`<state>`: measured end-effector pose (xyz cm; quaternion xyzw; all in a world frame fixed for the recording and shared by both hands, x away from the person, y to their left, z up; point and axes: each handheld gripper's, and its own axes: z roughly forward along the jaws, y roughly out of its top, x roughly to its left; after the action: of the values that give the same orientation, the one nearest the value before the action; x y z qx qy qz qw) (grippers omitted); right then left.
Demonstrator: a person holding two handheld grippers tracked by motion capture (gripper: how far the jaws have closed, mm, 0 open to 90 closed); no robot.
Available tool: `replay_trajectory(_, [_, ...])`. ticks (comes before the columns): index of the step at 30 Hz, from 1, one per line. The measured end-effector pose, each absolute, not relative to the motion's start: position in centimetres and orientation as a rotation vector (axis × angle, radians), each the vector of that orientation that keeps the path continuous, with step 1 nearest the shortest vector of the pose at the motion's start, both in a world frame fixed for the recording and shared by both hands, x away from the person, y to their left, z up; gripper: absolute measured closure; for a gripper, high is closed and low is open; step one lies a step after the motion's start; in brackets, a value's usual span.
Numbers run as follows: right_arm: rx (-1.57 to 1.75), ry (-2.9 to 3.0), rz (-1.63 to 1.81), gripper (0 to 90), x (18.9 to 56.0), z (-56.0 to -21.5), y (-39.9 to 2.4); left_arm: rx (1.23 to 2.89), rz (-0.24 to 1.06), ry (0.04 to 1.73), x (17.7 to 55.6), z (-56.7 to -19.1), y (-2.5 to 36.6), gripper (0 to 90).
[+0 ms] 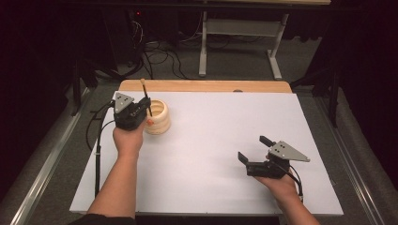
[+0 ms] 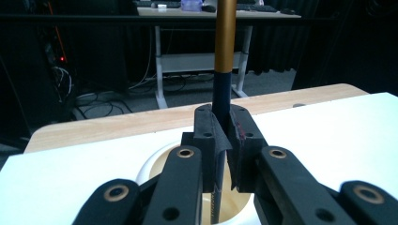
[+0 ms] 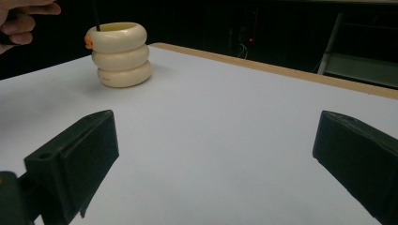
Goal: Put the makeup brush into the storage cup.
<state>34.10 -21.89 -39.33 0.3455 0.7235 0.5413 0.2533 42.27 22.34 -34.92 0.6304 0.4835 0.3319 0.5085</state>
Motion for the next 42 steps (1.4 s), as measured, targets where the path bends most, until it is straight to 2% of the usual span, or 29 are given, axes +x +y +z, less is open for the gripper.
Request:
replay_trajectory(29, [0.94,1.977,1.464,2.2,34.1,-39.4,-21.8,1.592,0.731,1.181,42.6,-37.1,21.9,82.7])
replay_trajectory(30, [0.942,1.977,1.463,2.2,34.1,-39.5,-21.8,1.592,0.725,1.179,42.6,-37.1,21.9,80.0])
replay_trajectory(33, [0.933,1.98,1.46,2.2,34.2,-39.5,-21.7,1.585,0.711,1.193,42.5,-36.9,21.9,55.4])
replay_trajectory(36, [0.932,1.984,1.458,2.2,34.1,-39.5,-21.7,1.578,0.71,1.225,42.5,-36.9,22.1,37.6])
replay_trajectory(39, [0.932,1.983,1.455,2.3,34.1,-39.5,-21.7,1.573,0.707,1.247,42.5,-36.8,22.2,27.1])
replay_trajectory(42, [0.934,1.985,1.454,2.3,34.1,-39.6,-21.6,1.574,0.711,1.24,42.5,-36.7,22.3,20.5])
